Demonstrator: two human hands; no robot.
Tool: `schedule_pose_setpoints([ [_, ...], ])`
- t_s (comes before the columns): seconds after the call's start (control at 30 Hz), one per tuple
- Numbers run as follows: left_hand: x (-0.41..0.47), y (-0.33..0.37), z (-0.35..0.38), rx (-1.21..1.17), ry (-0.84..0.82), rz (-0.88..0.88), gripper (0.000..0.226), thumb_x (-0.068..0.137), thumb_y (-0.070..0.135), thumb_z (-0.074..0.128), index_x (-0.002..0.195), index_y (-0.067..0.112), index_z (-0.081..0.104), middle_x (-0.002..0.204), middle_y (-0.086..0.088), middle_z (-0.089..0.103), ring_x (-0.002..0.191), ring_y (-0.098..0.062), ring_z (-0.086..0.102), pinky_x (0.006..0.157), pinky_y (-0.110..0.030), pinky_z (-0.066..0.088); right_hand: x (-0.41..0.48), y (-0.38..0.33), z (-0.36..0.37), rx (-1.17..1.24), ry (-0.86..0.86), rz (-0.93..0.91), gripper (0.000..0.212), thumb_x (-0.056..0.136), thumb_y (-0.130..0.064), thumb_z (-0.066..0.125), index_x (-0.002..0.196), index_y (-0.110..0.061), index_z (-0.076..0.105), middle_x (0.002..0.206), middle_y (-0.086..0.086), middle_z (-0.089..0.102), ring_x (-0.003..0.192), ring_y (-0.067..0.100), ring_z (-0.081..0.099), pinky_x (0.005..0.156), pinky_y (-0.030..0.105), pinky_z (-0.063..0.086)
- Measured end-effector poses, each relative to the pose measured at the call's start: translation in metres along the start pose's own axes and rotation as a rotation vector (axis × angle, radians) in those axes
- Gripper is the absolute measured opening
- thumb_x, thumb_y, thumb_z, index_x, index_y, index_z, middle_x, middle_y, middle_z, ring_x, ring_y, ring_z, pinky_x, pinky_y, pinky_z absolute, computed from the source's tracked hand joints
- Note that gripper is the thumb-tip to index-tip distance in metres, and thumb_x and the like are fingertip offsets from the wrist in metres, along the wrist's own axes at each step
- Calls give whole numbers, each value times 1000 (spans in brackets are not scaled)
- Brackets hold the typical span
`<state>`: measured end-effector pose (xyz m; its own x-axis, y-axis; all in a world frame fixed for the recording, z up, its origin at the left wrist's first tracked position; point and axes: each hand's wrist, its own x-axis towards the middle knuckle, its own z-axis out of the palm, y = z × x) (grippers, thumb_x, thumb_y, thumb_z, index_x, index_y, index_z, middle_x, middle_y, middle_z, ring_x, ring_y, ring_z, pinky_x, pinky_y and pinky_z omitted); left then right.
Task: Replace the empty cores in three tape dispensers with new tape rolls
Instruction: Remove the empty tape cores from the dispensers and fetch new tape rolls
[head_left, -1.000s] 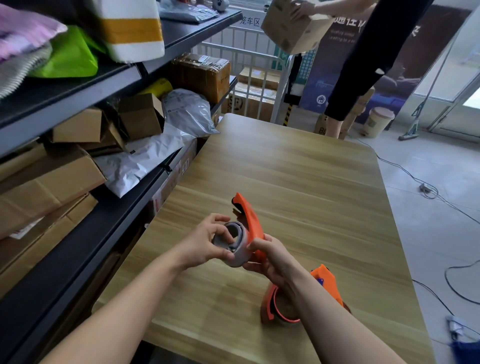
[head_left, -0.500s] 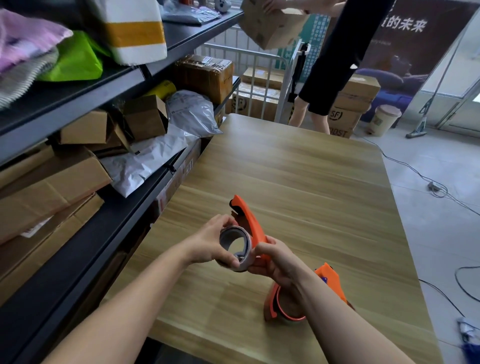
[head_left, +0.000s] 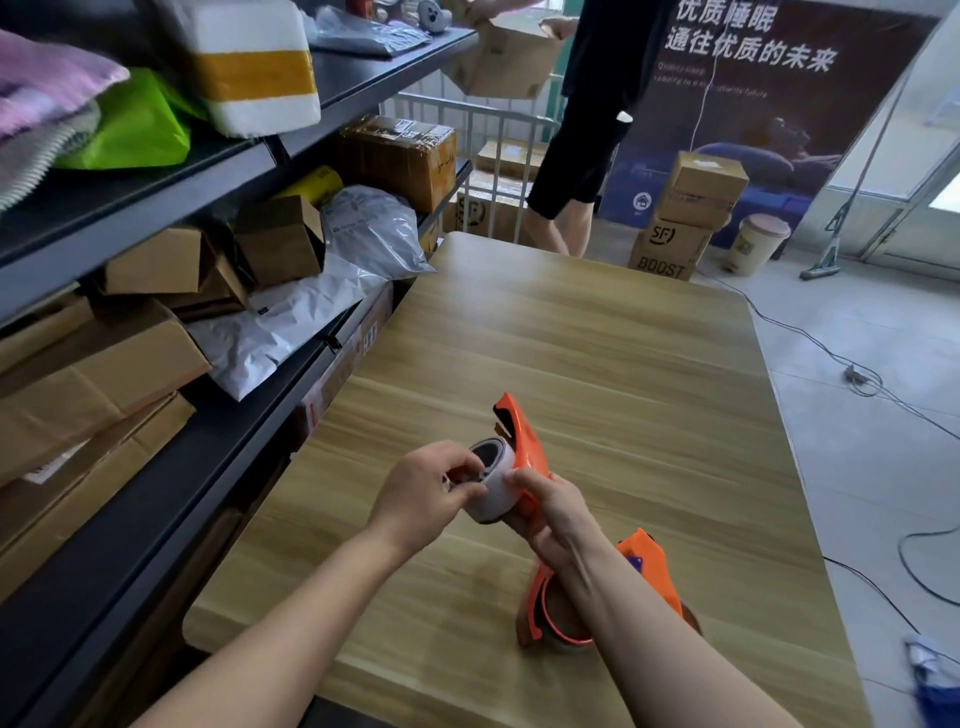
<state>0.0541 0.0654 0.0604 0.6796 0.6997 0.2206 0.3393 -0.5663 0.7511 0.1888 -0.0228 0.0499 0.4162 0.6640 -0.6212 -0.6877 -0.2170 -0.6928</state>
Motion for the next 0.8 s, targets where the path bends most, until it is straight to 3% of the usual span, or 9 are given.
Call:
schedule_pose_setpoints([
  [0.13, -3, 0, 3, 97, 4, 67, 45, 68, 24, 79, 111, 15, 69, 103, 2, 70, 95, -16, 63, 84, -29, 49, -1, -3, 6, 173, 32, 74, 7, 84, 3, 59, 91, 3, 61, 70, 16, 70, 57, 25, 69, 45, 31, 57],
  [0.33, 2, 8, 0, -65, -4, -76, 41, 64, 10, 83, 104, 10, 73, 98, -3, 73, 87, -7, 61, 73, -3, 40, -7, -5, 10, 215, -49, 123, 9, 84, 1, 59, 93, 2, 63, 73, 17, 72, 59, 26, 71, 48, 34, 58],
  [0.5, 0, 10, -1, -119, 22, -153, 44, 68, 10, 81, 109, 19, 68, 91, 3, 69, 86, -11, 64, 77, -18, 48, -9, -9, 11, 227, -90, 138, 13, 86, 1, 55, 98, 4, 60, 78, 20, 71, 60, 29, 71, 52, 39, 60],
  [0.63, -2, 9, 2, -3, 83, 5, 36, 69, 11, 79, 104, 14, 69, 99, 0, 71, 92, -16, 65, 82, -21, 46, -11, -11, 15, 283, -107, 171, 15, 87, -2, 54, 101, 2, 60, 74, 19, 72, 61, 29, 72, 55, 41, 59],
  [0.8, 1, 4, -5, 208, -46, 151, 55, 68, 33, 74, 115, 8, 67, 110, -7, 70, 99, -22, 66, 88, -20, 41, -11, -13, 15, 360, -97, 252, 27, 85, -9, 60, 111, 0, 59, 108, 21, 62, 89, 34, 64, 54, 43, 58],
])
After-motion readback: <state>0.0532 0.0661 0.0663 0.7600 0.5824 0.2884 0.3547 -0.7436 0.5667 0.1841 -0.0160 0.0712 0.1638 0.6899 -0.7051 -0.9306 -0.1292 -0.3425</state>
